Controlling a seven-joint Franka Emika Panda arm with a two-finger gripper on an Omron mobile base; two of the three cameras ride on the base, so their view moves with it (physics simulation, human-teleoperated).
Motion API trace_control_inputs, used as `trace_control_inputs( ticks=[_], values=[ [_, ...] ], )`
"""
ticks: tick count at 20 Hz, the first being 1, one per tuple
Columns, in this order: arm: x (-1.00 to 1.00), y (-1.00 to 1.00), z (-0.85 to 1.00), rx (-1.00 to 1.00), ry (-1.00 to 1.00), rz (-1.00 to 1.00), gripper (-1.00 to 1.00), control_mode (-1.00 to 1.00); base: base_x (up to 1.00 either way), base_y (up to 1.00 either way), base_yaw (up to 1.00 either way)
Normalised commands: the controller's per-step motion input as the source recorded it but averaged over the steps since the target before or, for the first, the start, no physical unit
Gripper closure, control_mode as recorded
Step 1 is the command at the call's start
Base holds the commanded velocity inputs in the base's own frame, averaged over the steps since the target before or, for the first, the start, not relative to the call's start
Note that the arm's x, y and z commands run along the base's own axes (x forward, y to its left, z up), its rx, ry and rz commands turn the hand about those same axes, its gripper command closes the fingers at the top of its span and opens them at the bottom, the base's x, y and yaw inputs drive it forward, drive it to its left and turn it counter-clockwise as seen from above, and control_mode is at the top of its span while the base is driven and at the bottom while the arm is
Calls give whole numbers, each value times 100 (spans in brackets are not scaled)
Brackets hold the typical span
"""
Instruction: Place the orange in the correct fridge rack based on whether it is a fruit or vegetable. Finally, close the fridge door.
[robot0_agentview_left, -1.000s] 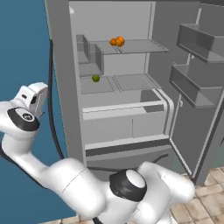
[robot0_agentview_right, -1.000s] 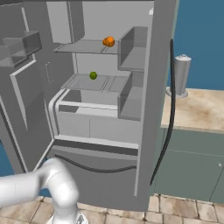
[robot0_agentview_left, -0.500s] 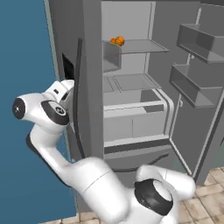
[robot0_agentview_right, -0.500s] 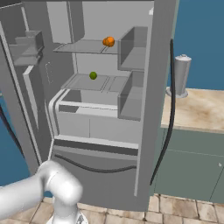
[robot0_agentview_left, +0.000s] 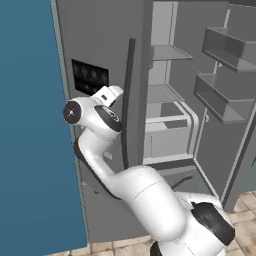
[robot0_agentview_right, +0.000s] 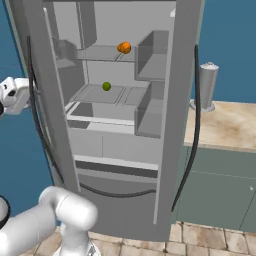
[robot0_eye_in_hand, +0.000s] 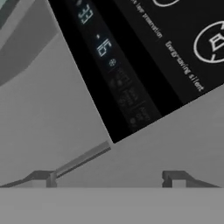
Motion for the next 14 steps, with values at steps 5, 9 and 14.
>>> trace_control_inputs(
  ticks=[5,9,14],
  values=[
    [44,-64,5,14,-2,0,-100,-100,0,0,0],
    [33,-56,5,13,-6,0,-100,-100,0,0,0],
    [32,-59,1,13,-6,0,-100,-100,0,0,0]
  ],
)
